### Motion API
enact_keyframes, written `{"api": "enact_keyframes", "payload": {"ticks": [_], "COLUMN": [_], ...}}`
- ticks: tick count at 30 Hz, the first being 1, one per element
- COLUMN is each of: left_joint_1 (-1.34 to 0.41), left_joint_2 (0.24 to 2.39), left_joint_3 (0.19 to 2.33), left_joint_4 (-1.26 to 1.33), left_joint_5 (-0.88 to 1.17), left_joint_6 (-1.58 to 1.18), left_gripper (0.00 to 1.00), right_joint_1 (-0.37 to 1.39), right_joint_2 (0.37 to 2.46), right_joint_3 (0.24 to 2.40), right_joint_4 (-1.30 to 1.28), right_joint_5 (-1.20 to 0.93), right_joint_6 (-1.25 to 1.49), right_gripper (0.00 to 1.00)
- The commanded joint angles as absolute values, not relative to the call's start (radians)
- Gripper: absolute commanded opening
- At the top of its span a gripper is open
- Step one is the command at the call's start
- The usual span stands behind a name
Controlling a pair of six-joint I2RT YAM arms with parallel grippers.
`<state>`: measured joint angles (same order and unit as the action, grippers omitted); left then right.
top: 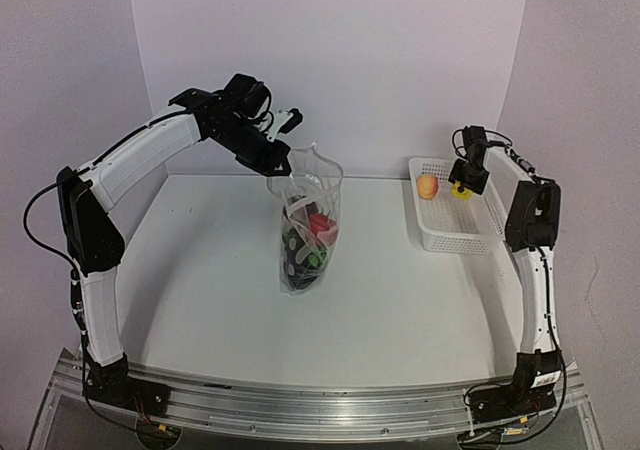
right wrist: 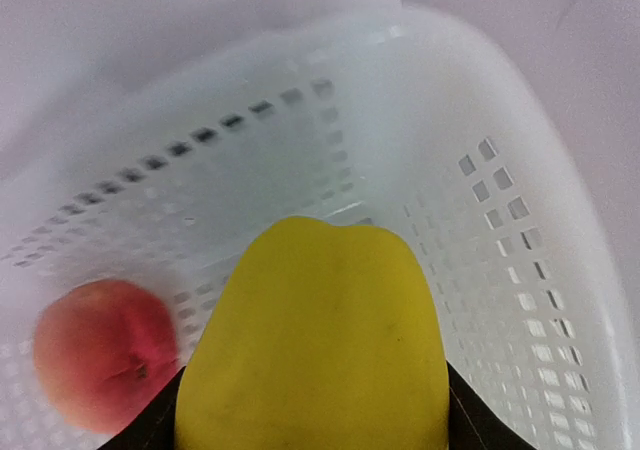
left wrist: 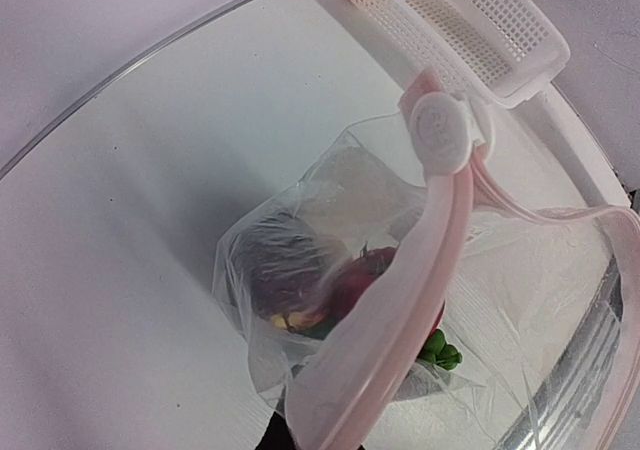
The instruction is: Place the food in the zip-top bag and seal the zipper
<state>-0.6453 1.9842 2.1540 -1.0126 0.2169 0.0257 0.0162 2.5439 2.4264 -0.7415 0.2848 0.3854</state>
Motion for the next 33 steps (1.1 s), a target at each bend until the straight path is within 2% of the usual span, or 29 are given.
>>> {"api": "enact_keyframes", "payload": {"ticks": [1,6,10,13,17,26,33], "left_joint_1": [-0.646,-0.646,-0.647,-0.647,-0.646,-0.648,-0.649], "left_joint_2": [1.969,1.976,1.974,1.968,1.958,1.942,1.937], "left_joint_3": [2.177,2.19,2.196,2.192,2.187,2.182,2.189], "left_joint_4": [-0.998,-0.991,-0.991,-0.991,-0.991,-0.991,-0.991], "left_joint_5": [0.219,0.205,0.207,0.208,0.207,0.22,0.239], "left_joint_6": [0.023,0.014,0.009,0.009,0.009,0.009,0.009], "left_gripper": [0.0,0.0,0.0,0.0,0.0,0.0,0.0], "right_joint_1": [0.129,0.362,0.536,0.636,0.729,0.818,0.897], "right_joint_2": [2.143,1.857,1.723,1.696,1.723,1.826,1.862], "right_joint_3": [2.356,2.183,1.986,1.869,1.822,1.811,1.894], "right_joint_4": [-0.708,-0.634,-0.455,-0.293,-0.216,-0.222,-0.548], "right_joint_5": [0.143,-0.069,-0.178,-0.228,-0.251,-0.18,0.089], "right_joint_6": [0.329,0.344,0.495,0.611,0.694,0.756,0.56], "right_gripper": [0.28,0.27,0.26,0.25,0.25,0.2,0.21]}}
